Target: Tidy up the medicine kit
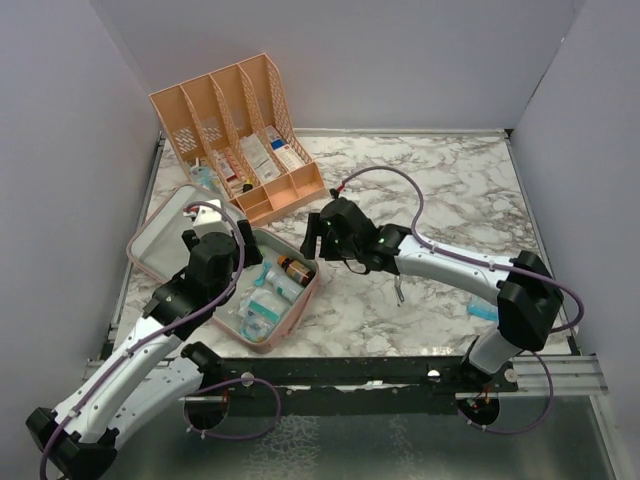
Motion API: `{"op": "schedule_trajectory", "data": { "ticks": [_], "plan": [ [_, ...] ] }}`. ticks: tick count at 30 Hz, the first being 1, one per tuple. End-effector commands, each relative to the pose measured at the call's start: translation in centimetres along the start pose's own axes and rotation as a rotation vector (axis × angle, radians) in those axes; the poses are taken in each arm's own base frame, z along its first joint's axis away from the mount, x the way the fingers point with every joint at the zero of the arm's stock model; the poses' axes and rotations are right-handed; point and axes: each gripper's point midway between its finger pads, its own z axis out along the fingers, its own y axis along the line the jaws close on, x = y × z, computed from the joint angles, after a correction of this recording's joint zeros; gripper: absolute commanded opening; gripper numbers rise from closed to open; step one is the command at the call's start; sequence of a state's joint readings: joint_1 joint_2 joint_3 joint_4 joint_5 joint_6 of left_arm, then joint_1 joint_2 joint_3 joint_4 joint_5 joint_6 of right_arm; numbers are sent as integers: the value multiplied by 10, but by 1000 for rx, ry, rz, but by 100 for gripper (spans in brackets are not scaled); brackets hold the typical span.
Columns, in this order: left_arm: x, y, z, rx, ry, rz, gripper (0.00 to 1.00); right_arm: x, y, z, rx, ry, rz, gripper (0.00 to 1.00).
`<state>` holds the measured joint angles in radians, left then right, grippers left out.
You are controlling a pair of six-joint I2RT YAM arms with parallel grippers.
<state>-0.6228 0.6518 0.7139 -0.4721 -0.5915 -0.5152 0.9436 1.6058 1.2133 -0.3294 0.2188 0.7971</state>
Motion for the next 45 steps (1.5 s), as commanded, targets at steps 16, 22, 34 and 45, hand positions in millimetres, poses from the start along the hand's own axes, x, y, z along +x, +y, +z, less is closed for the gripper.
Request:
{"op": "schedule_trajectory", "data": {
  "ticks": [16,22,34,45],
  "plan": [
    [2,-36,6,130,70,3,84,72,-52,31,240,236,0,47],
    [0,-35,9,116,65,13,84,62,-71,31,308,197,-18,43],
    [-9,-41,43,46,115,82,89,24,-128,26,314,154,-84,33],
    [0,7,81,-64,251,-5,99,1,-176,27,283,159,-94,33]
  ]
}}
